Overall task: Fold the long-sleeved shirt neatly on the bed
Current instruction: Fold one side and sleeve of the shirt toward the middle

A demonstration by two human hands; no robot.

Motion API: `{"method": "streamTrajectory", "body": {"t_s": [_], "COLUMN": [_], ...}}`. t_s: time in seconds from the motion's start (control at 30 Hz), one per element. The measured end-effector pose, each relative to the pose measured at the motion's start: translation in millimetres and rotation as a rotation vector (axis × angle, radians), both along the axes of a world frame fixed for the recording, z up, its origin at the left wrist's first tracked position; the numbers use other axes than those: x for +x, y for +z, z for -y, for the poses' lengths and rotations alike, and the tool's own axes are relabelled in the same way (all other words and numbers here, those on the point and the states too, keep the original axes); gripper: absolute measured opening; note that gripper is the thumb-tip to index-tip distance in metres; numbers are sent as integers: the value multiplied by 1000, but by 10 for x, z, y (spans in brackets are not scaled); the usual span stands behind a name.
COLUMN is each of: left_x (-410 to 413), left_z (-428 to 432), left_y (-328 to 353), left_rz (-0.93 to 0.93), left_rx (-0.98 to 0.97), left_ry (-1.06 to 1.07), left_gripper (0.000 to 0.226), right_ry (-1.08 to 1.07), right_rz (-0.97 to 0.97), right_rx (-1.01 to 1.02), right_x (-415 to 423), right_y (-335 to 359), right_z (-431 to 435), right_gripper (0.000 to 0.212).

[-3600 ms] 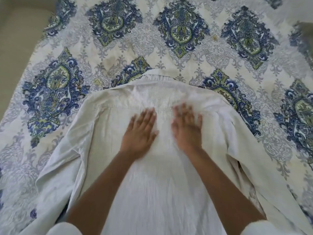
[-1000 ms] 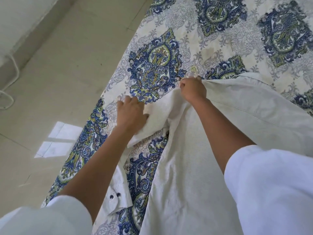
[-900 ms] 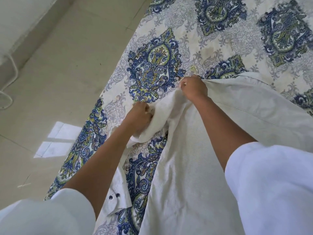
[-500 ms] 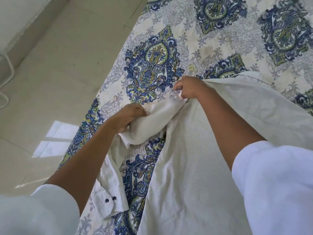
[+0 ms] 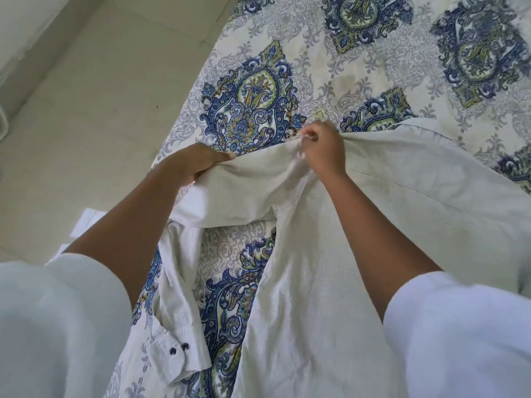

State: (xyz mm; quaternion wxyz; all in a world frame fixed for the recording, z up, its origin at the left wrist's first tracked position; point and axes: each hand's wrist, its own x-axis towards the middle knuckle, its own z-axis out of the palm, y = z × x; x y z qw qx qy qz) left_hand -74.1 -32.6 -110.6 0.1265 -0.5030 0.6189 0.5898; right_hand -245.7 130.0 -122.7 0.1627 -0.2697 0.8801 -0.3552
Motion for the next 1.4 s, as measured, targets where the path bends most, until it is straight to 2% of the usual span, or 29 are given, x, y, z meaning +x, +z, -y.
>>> {"method": "streamTrajectory", "body": {"t_s": [0.03,0.13,0.2,0.27,0.37,0.47,0.53,0.6,0.67,0.73,0.83,1.0,1.1,1.13,1.2,1.3,1.4], "left_x": [-19,-15,-39,-152,-461,-830,-1025,-1149,-1213,-1261,-1295,-1448,-1609,-1650,-1683,-1666,-1656], "left_z": [30,75,56,27,-17,-123,-255,-364,-414,-416,-358,-507,-605,-606,-607,-630,-635], "left_y": [1,-44,-90,-102,-74,-16,12,33,12,-55,-184,-220,-249,-281,-351,-409,-386], "left_rz": [-17,-82,-130,-156,-88,-22,-18,-61,-136,-180,-163,-229,-224,-213,-186,-152,-177], "left_rx": [-4,-26,5,40,23,-82,-187,-157,-113,-188,-276,-244,-302,-329,-396,-458,-385], "left_ry": [-14,-11,86,117,-6,-294,-518,-602,-536,-395,-219,-292,-328,-310,-280,-286,-297], "left_gripper": [19,32,30,28,10,29,37,38,24,9,16,31,13,15,25,25,16], "right_ry": [-75,-98,-21,78,221,266,254,234,249,263,162,42,61,65,69,99,87], "right_rz": [-51,-175,-71,-4,19,13,-2,49,96,25,-189,-141,-111,-109,-145,-202,-285], "right_rx": [11,287,425,473,518,557,523,442,422,503,555,362,351,343,329,317,276], "right_x": [-64,-350,-522,-647,-752,-821,-858,-911,-959,-997,-1041,-1054,-1092,-1109,-1106,-1074,-1011], "right_y": [17,18,-3,-25,-23,41,94,137,164,145,28,-144,-149,-158,-170,-188,-164], "right_z": [-24,-99,-136,-163,-159,-163,-190,-237,-298,-364,-428,-452,-444,-428,-402,-445,-564], "right_gripper": [18,23,26,26,24,15,18,28,37,36,28,19,16,16,21,32,27]}}
